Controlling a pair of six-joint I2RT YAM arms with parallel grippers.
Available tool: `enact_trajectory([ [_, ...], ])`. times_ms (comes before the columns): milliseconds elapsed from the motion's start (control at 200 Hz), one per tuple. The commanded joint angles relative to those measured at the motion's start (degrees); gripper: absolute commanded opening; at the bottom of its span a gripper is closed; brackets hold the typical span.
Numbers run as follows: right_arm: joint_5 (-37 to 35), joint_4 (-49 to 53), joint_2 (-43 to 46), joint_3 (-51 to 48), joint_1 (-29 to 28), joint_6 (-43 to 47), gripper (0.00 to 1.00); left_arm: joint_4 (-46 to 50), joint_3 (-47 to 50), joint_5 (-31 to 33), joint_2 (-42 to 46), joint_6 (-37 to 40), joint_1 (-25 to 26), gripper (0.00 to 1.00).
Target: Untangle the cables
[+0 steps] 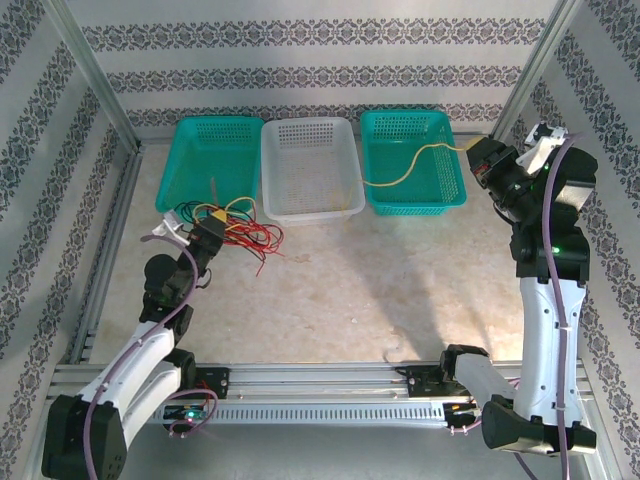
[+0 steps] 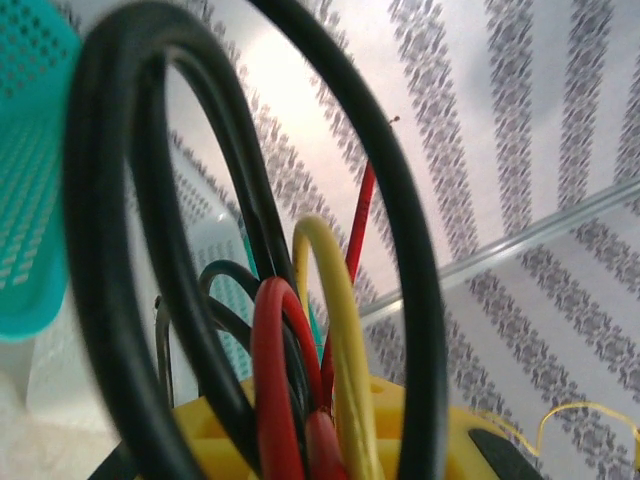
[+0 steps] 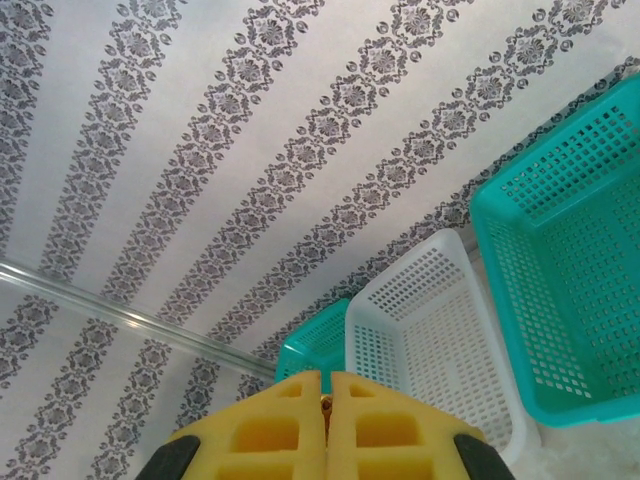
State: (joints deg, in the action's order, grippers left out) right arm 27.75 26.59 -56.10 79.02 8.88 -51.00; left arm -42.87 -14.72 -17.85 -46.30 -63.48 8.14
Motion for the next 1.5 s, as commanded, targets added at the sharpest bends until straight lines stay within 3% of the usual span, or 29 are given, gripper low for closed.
enact_trajectory([
  [0, 1.25, -2.07, 1.24, -0.54, 0.26, -0.39, 0.00, 5.06, -3.71, -8.56, -1.53, 1.35, 0.76, 0.00],
  [90, 1.52, -3.21, 1.62, -1.80, -0.07, -1.37, 0.00, 10.26, -4.98, -8.44, -1.95, 4.09, 4.49, 0.00],
  [210, 1.04, -3.30, 1.84, -2.59, -1.00, -1.29, 0.00, 16.16, -6.52, -3.77, -3.61, 7.58, 11.58, 0.00],
  [360, -0.02, -3.39, 2.08, -3.56, -2.71, -0.77, 0.00, 15.85, -7.72, 1.67, -8.23, 8.37, 18.29, 0.00],
  [405, -0.19, -3.39, 1.90, -3.70, -3.35, -0.55, 0.00, 15.58, -8.69, 2.54, -10.27, 8.77, 20.22, 0.13],
  [470, -0.53, -3.18, 1.71, -3.71, -4.23, 0.04, 0.00, 16.11, -10.36, 3.52, -13.00, 9.92, 23.12, 0.43],
  [560, -1.56, -2.21, 1.76, -3.53, -5.26, 1.21, 0.00, 20.99, -13.32, 5.90, -14.56, 12.55, 26.25, 0.70],
  [600, -1.94, -1.58, 1.78, -3.35, -5.58, 1.84, 0.00, 22.99, -14.35, 6.49, -14.50, 13.81, 27.02, 0.96],
  [615, -1.99, -1.47, 1.78, -3.35, -5.67, 2.00, 0.00, 23.60, -14.68, 6.64, -14.43, 14.27, 27.09, 1.00],
  [725, -1.20, -1.71, 1.88, -3.88, -5.85, 1.66, 0.00, 30.79, -17.41, 7.61, -11.51, 17.84, 27.19, 1.00],
  [929, 0.06, -1.53, 0.77, -3.88, -7.38, 2.37, 0.00, 52.65, -26.45, 15.07, 1.02, 33.71, 26.11, 0.99],
  [1004, 0.78, -2.20, -0.01, -3.77, -8.62, 1.82, 0.00, 52.64, -29.88, 7.06, 2.06, 36.94, 23.16, 1.00],
  [1119, 0.84, -3.37, -1.35, -3.32, -12.20, 1.33, 0.00, 54.05, -38.19, -5.86, -3.56, 43.35, 22.19, 0.99],
  [1379, -1.07, -1.70, -5.54, 0.23, -22.60, 4.27, 0.00, 56.14, -51.23, -18.36, -17.92, 53.90, 22.22, 0.83],
  [1494, 0.29, -1.44, -8.06, 2.54, -26.10, 5.29, 0.00, 59.16, -54.52, -22.31, -21.18, 57.80, 22.20, 0.81],
])
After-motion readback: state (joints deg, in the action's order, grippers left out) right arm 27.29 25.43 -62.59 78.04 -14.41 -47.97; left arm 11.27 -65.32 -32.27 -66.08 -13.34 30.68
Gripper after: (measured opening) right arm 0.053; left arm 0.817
